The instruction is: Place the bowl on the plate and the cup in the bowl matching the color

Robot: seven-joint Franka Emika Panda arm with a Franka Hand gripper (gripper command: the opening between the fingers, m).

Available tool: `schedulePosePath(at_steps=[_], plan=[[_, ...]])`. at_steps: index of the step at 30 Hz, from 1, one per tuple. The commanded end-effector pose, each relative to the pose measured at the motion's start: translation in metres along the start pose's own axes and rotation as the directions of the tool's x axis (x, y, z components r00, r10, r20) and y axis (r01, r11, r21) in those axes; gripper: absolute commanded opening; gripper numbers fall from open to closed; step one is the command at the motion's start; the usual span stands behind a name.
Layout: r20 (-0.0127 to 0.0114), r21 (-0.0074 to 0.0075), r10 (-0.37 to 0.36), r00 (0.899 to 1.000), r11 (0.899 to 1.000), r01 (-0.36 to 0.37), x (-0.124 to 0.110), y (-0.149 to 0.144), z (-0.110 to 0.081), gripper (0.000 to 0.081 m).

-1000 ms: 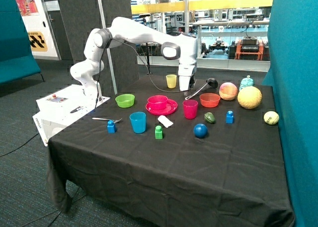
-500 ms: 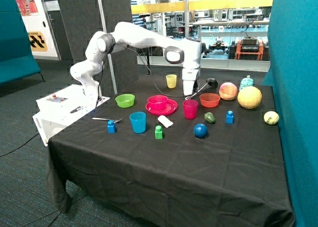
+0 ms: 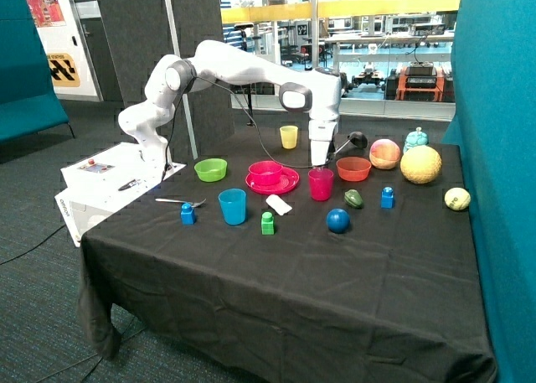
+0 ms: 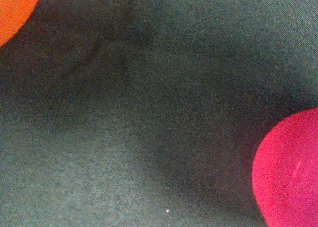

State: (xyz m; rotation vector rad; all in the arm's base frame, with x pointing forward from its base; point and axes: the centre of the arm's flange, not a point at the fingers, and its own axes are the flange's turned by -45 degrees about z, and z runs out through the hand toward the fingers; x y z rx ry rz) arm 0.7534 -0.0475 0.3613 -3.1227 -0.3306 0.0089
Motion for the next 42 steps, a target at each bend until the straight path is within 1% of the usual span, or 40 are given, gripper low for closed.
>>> schedulePosePath(at_steps=[1, 7, 8, 9, 21, 23, 25, 27, 28, 30, 33, 42], plan=[[-0.0055, -0.002, 0.007, 1.0, 1.0, -0.007, -0.001, 0.004, 0.008, 0.0332], [-0.0055, -0.002, 0.017, 1.0, 1.0, -0.017, -0.004, 0.008, 0.014, 0.031], [-0.0055, -0.002, 0.011, 1.0, 1.0, -0.011, -0.005, 0.008, 0.015, 0.0293], [-0.0055, -0.002, 0.019, 1.0, 1.0, -0.019, -0.006, 0.008, 0.016, 0.0291], [-0.0055, -0.002, 0.004, 1.0, 1.0, -0.004, -0.017, 0.005, 0.027, 0.0275], [-0.0055, -0.0021, 0.0, 1.0, 1.0, 0.0, -0.017, 0.003, 0.028, 0.0259], [-0.0055, -0.002, 0.001, 1.0, 1.0, -0.001, -0.018, 0.001, 0.028, 0.022], [-0.0055, -0.0021, -0.002, 1.0, 1.0, 0.002, -0.018, -0.001, 0.028, 0.0126], [-0.0055, -0.0021, -0.003, 1.0, 1.0, 0.003, -0.018, -0.001, 0.028, 0.0063], [-0.0055, -0.0021, -0.004, 1.0, 1.0, 0.004, -0.019, -0.002, 0.027, 0.0016], [-0.0055, -0.0021, -0.003, 1.0, 1.0, 0.002, -0.02, -0.002, 0.026, 0.0002], [-0.0055, -0.0021, 0.001, 1.0, 1.0, -0.001, -0.024, 0.002, 0.025, 0.0]])
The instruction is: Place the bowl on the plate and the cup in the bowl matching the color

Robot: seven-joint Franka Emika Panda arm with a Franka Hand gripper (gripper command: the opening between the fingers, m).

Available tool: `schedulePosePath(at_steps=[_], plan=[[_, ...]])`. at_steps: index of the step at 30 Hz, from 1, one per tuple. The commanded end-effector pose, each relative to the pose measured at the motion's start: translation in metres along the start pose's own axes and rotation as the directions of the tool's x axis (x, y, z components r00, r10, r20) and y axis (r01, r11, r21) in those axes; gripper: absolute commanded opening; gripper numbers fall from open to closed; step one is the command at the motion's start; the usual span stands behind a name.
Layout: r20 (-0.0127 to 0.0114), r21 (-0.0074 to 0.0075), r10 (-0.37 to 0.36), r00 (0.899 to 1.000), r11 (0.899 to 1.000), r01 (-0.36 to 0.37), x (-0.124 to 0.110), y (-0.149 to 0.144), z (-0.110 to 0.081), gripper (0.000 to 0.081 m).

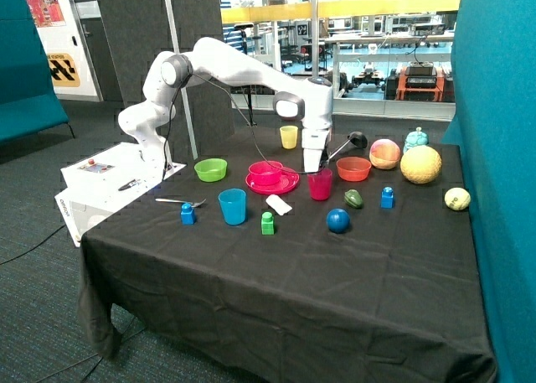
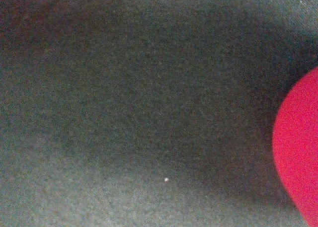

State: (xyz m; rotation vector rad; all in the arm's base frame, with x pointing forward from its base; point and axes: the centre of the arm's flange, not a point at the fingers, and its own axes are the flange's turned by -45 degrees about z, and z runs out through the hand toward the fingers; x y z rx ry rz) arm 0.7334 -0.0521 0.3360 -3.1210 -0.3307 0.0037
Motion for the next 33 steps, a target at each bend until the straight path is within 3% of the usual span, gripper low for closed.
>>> schedulePosePath(at_steps=[1, 16, 33], plan=[[-0.002, -0.0033, 0.002, 1.0, 1.0, -0.002, -0.005, 0.003, -0.001, 0.0], [-0.002, -0.0033, 0.015, 1.0, 1.0, -0.015, -0.012, 0.017, -0.002, 0.0], [-0.0019, -0.0034, -0.031, 1.0, 1.0, 0.03, -0.006, 0.004, -0.068, 0.0]])
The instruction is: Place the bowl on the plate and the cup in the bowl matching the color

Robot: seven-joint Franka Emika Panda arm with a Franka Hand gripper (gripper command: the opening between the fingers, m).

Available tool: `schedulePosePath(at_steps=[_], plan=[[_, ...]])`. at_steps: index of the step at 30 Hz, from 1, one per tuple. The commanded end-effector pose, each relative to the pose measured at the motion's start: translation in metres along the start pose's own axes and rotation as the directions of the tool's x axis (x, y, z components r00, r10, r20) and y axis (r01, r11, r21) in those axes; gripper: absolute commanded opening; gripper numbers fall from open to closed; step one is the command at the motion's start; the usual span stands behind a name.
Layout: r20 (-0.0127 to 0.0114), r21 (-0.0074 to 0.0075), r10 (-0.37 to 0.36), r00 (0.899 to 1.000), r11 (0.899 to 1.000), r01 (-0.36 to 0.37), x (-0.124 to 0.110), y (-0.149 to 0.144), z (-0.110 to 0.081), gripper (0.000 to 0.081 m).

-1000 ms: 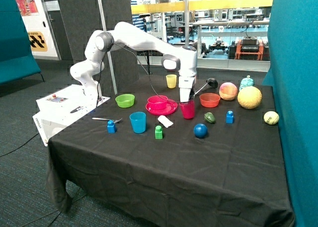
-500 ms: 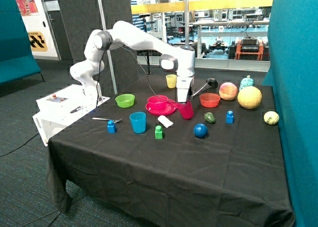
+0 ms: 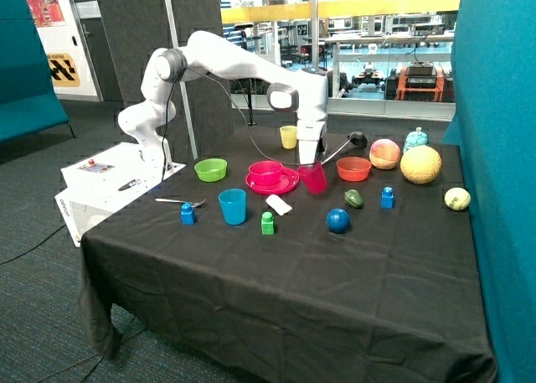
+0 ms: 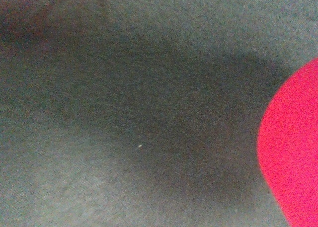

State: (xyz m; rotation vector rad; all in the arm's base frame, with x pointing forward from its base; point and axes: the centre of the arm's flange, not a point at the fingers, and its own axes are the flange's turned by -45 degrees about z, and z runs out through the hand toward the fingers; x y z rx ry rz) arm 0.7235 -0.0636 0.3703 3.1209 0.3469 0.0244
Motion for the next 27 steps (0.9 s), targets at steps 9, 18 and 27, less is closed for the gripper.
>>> schedulePosePath(at_steps=[9, 18, 27], plan=[[0.0152, 0.0035, -0.03, 0.999, 1.0, 0.03, -0.013, -0.021, -0.07, 0.0], [0.0153, 0.0031, 0.002, 1.0, 1.0, -0.002, -0.059, -0.031, -0.095, 0.0], [0.0153, 0.0029, 0.014, 1.0, 1.0, -0.014, -0.102, -0.043, -0.108, 0.0]])
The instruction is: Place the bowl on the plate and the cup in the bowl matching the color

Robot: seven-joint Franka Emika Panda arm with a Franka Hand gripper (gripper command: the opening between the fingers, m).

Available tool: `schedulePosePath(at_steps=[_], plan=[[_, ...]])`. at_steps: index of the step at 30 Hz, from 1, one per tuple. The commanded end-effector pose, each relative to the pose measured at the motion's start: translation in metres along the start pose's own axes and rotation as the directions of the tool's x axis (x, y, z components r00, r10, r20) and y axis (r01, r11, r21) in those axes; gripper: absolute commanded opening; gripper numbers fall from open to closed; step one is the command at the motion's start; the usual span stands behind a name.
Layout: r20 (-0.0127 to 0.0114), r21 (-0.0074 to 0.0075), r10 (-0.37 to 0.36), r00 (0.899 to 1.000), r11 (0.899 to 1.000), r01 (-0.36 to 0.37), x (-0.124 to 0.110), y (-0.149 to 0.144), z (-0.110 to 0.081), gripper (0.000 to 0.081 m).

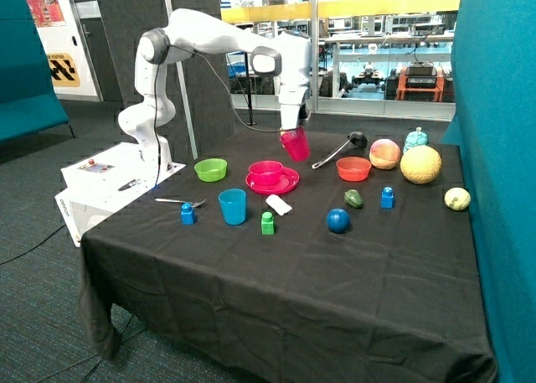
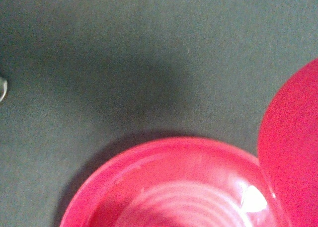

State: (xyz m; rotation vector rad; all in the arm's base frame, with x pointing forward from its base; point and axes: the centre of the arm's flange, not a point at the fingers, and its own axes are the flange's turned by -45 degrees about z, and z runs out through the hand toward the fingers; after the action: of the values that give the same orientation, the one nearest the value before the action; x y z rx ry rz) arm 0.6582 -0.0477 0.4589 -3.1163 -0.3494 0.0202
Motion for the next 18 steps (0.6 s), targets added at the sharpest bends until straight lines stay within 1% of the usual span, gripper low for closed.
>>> schedulePosePath(at_steps=[1, 7, 13, 18], plan=[[-0.0123, -0.0068, 0.017, 1.0, 1.0, -0.017, -0.048, -0.016, -0.018, 0.0], [-0.0123, -0.0069, 0.013, 1.0, 1.0, -0.013, -0.073, -0.029, -0.015, 0.0], [-0.0123, -0.0069, 0.013, 1.0, 1.0, -0.014, -0.091, -0.042, -0.008, 0.0], [-0.0122, -0.007, 0.009, 1.0, 1.0, -0.009, -0.102, -0.05, 0.001, 0.0]])
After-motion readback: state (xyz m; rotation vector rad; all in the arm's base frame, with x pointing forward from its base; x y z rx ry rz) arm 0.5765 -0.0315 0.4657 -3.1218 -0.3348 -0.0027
